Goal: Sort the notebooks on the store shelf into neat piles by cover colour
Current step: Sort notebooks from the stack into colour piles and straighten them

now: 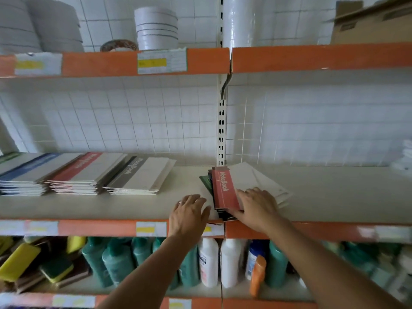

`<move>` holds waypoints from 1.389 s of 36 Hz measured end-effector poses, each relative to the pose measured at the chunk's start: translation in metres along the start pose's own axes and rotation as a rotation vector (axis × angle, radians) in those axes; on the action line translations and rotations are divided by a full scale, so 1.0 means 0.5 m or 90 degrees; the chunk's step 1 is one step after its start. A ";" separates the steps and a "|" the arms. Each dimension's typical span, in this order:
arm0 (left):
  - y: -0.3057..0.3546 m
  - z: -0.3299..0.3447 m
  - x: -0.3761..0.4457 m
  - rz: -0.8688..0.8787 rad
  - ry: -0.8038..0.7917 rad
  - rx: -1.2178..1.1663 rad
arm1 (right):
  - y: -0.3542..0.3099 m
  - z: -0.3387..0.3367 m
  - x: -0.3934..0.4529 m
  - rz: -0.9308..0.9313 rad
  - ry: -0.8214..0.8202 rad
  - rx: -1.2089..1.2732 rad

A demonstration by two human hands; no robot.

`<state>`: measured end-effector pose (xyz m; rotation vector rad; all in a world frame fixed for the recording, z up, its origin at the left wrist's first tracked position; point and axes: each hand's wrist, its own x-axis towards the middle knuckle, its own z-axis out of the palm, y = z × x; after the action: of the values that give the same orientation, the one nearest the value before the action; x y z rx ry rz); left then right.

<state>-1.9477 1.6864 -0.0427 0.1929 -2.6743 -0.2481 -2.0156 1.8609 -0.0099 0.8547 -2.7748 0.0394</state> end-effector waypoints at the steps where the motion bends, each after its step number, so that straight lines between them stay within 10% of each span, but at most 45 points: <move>1: 0.003 0.000 0.000 0.009 0.017 -0.007 | 0.000 0.000 -0.005 -0.008 0.018 0.009; 11: 0.078 0.010 0.035 0.147 0.157 -0.060 | 0.049 -0.028 0.005 0.018 0.073 0.070; 20: 0.175 0.063 0.072 0.207 -0.185 -0.016 | 0.094 -0.062 -0.014 0.059 0.059 0.060; 50: 0.196 -0.009 0.031 0.276 -0.067 0.173 | 0.096 -0.053 -0.055 0.069 0.086 0.035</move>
<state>-1.9689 1.7783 -0.0122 -0.3258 -2.7601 0.2486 -2.0146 1.9184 0.0114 0.6858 -2.7009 0.1873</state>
